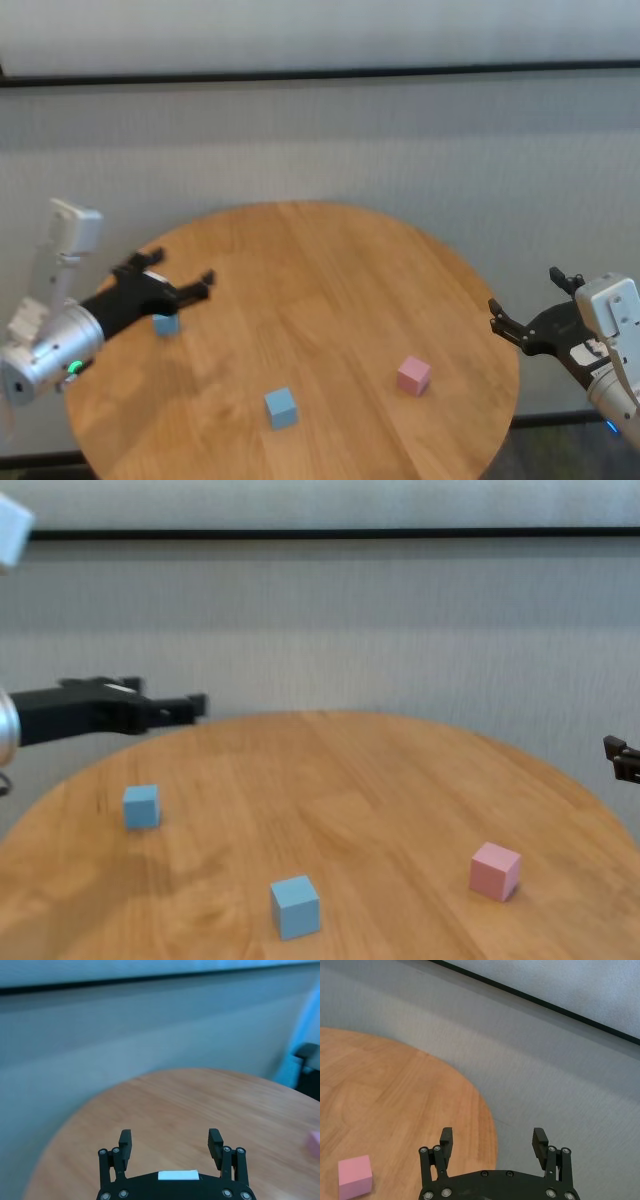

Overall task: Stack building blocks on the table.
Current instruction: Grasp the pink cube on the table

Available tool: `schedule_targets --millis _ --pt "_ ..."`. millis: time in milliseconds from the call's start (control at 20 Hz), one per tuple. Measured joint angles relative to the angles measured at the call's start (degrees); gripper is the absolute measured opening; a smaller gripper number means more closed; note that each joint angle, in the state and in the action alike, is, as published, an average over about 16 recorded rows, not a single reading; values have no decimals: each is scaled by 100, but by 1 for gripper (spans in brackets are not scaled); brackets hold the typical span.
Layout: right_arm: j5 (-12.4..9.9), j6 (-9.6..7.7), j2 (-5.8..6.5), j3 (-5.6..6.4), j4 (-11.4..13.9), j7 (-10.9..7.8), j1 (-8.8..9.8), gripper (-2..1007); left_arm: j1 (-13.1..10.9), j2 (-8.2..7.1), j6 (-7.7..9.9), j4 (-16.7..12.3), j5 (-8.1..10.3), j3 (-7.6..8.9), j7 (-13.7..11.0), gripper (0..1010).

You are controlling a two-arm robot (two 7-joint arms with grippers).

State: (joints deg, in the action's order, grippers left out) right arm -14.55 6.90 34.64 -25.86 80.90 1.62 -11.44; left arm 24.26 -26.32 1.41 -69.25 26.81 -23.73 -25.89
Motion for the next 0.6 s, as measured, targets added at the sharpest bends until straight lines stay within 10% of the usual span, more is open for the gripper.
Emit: schedule_targets --millis 600 --pt "-83 -86 19 22 73 -106 32 1001 -335 31 -285 -153 -163 500 868 1000"
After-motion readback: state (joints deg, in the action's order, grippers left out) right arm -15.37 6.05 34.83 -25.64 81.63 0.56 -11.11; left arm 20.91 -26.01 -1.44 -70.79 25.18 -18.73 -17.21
